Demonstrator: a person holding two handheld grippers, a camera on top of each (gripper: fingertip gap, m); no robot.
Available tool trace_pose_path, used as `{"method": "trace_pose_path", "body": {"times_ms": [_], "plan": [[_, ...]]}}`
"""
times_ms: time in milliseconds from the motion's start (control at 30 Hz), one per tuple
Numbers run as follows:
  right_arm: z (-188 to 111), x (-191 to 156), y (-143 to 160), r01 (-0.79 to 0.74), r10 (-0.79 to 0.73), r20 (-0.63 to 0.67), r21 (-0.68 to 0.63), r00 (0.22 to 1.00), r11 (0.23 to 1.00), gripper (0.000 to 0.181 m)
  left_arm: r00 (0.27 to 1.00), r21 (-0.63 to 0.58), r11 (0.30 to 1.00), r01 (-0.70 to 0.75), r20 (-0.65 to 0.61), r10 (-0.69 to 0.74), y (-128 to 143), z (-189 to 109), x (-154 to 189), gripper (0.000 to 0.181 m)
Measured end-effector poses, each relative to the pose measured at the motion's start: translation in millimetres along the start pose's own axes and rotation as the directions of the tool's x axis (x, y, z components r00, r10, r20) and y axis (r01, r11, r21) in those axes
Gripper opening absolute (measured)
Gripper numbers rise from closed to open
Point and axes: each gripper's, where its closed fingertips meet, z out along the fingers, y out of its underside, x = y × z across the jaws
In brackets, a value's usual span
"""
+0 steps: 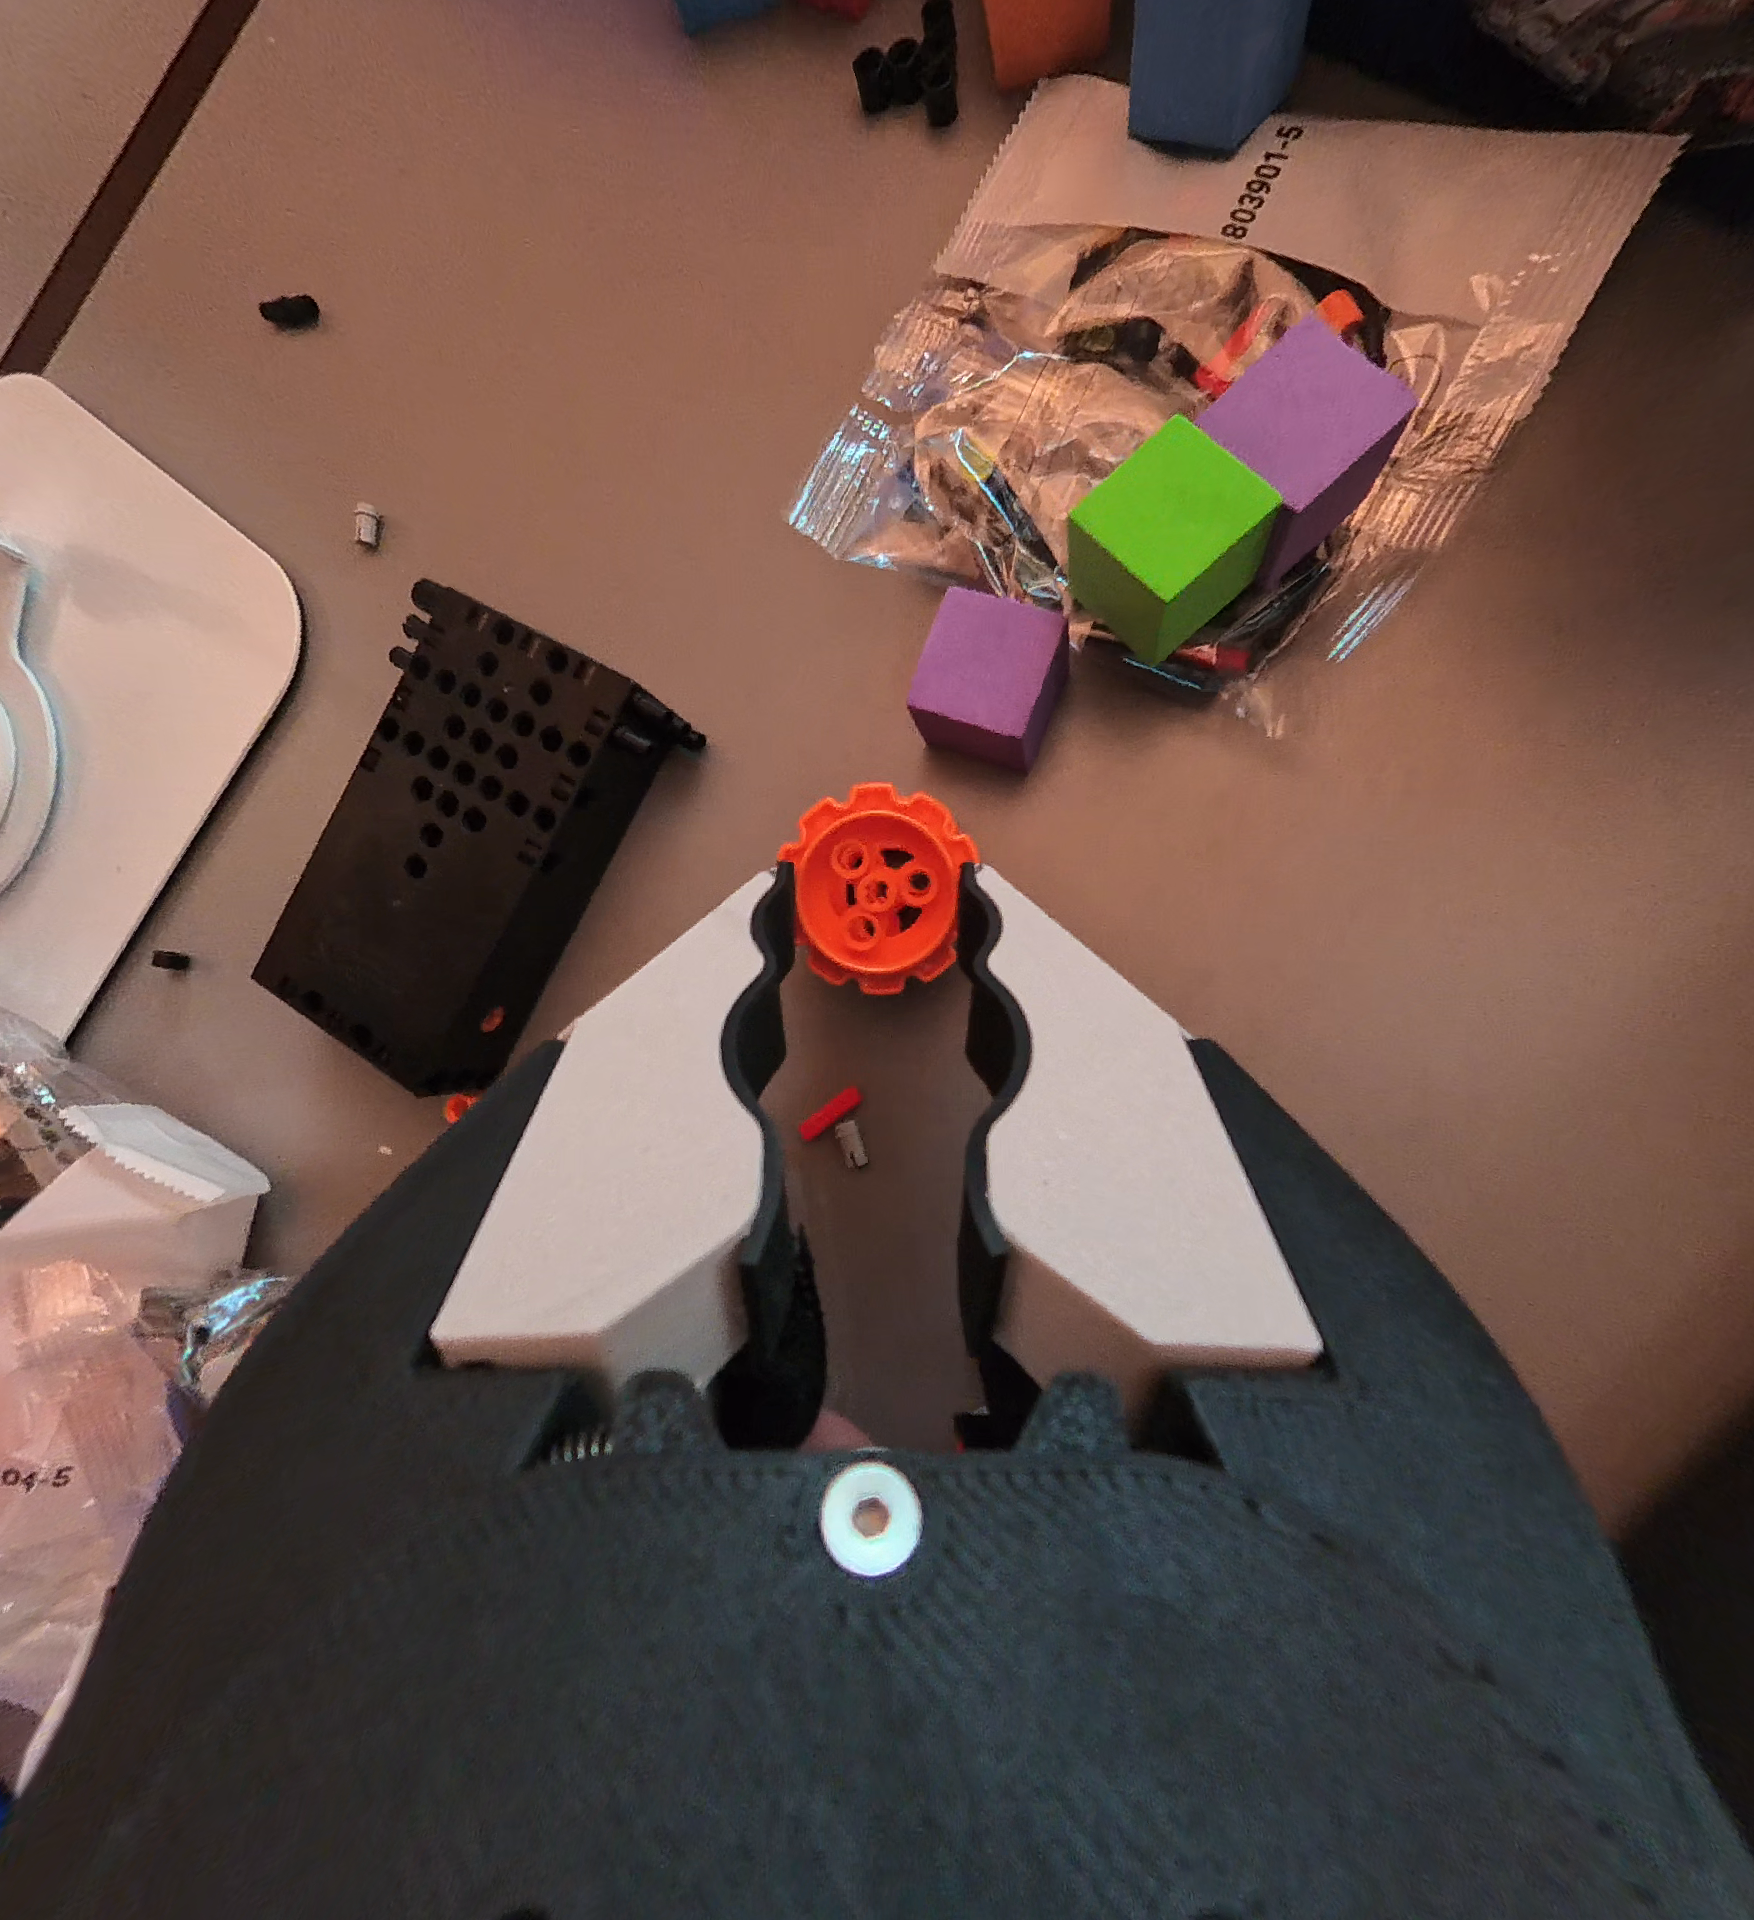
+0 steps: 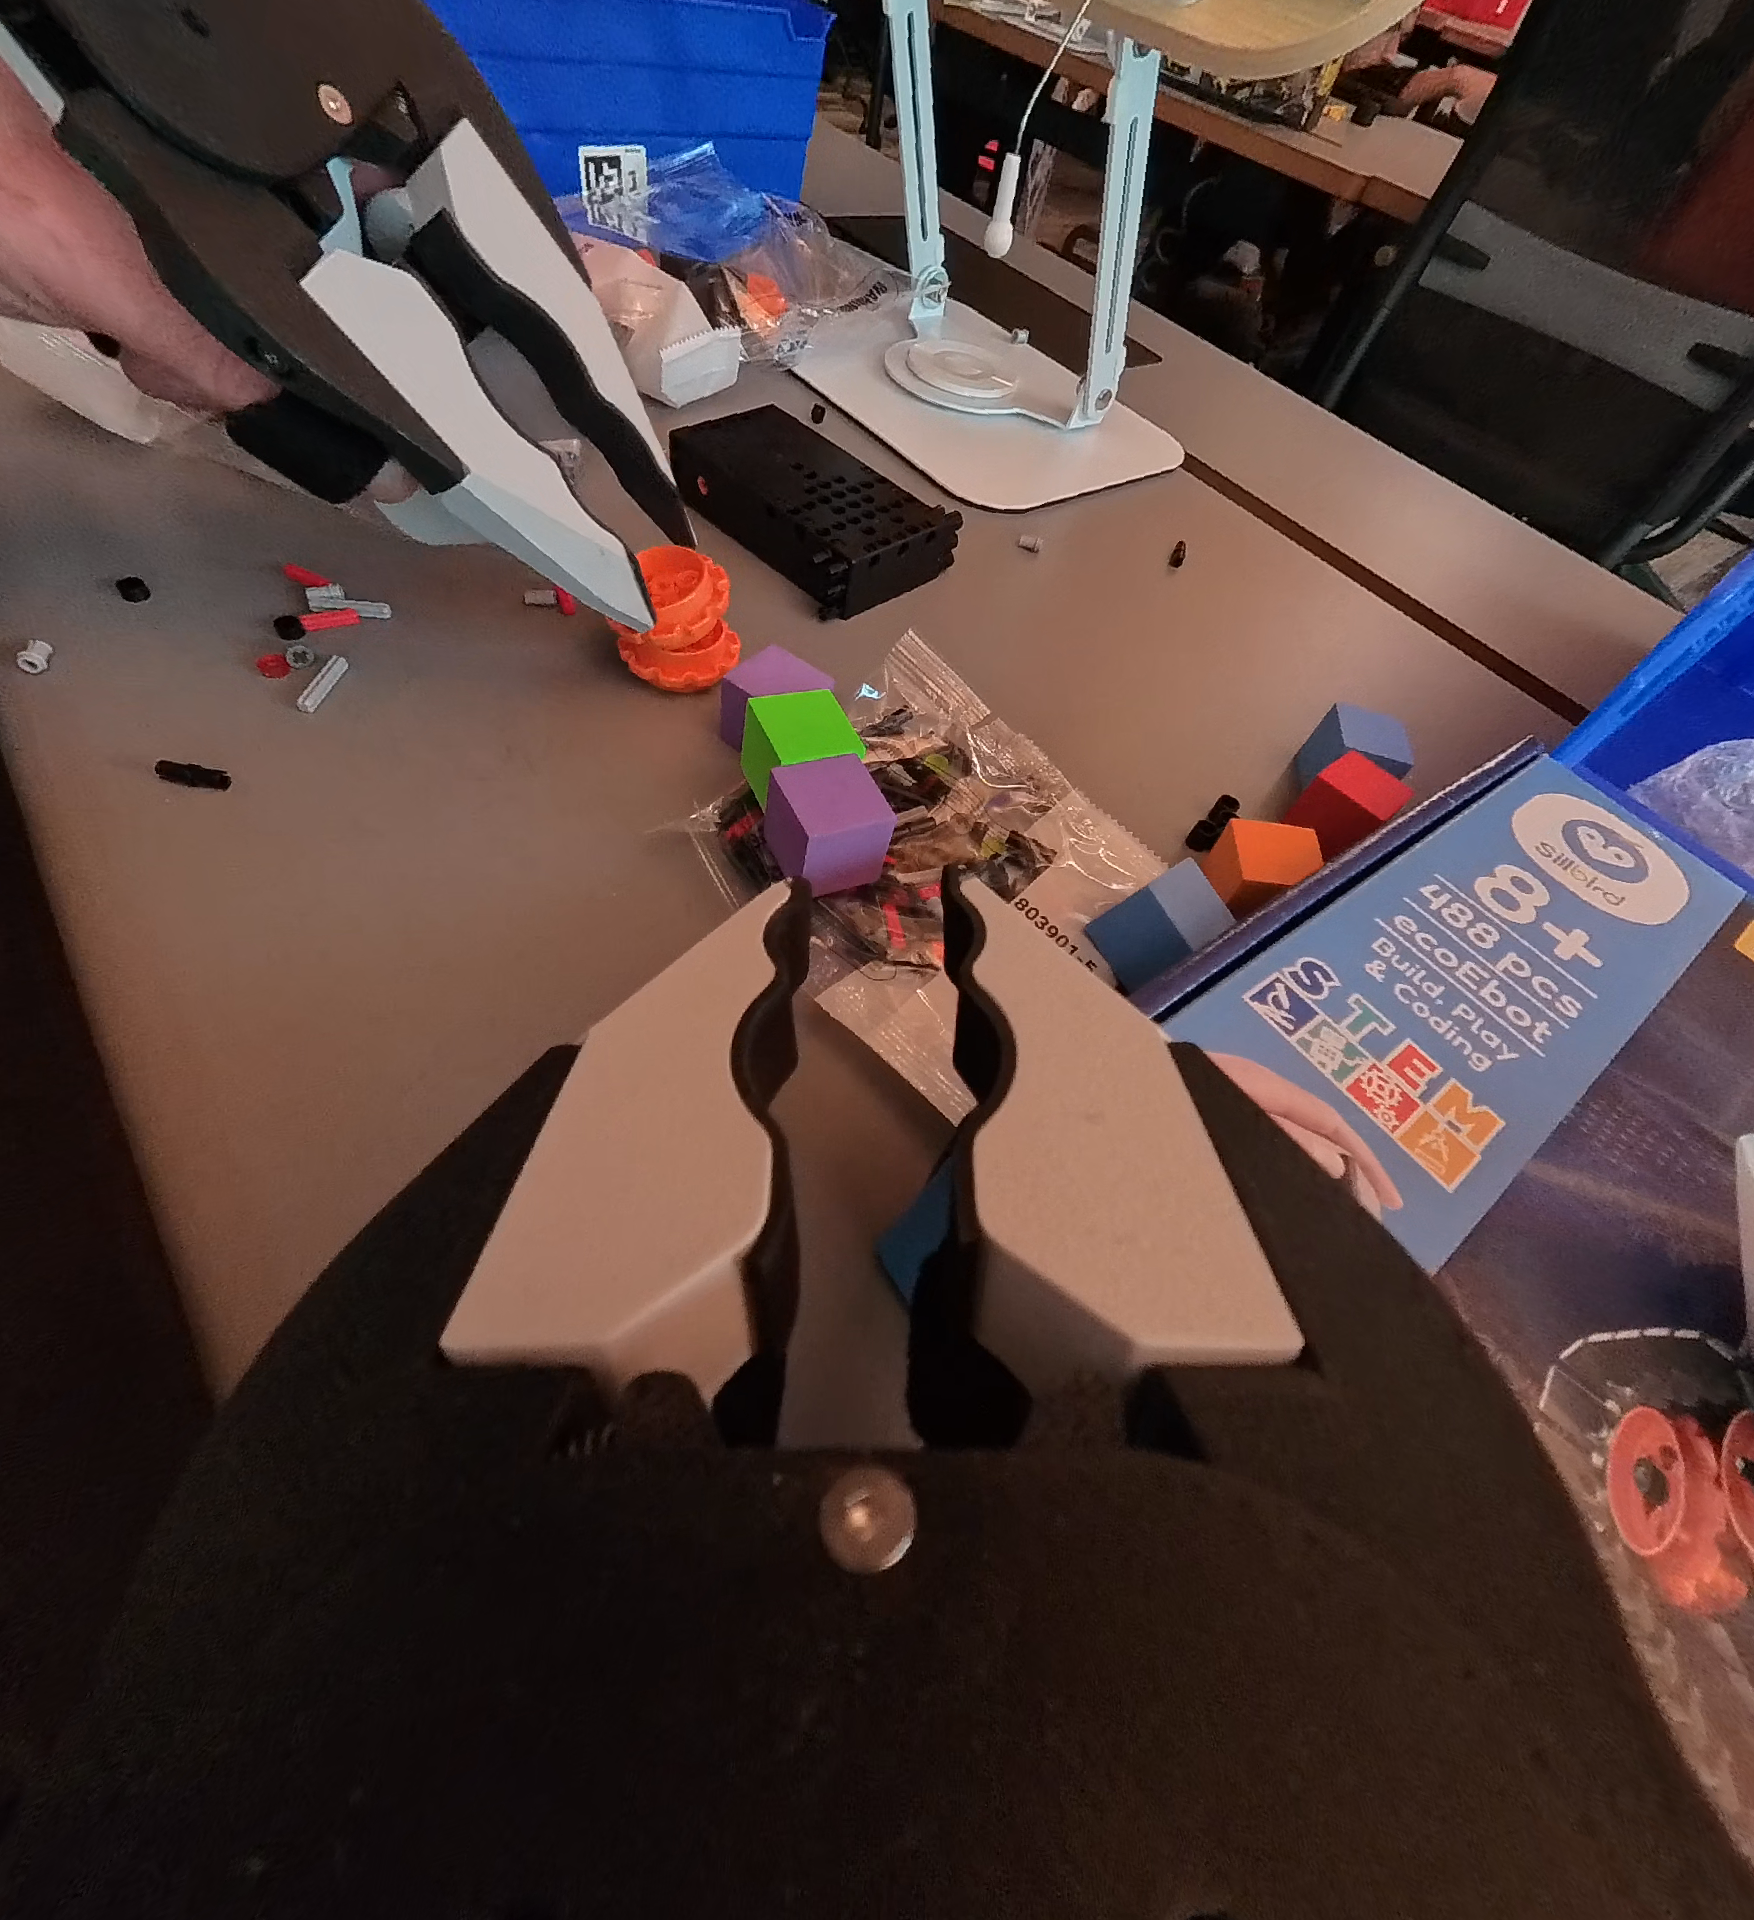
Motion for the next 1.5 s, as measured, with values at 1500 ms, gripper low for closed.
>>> {"method": "trace_pose_path", "body": {"times_ms": [1500], "plan": [[-1.9,-2.2,-2.2,-0.007,0.007,0.014,0.007,1.0,1.0,0.025,0.984,-0.2,0.979,-0.035,-0.178,-0.001,4.3,0.9,5.9,0.03]]}}
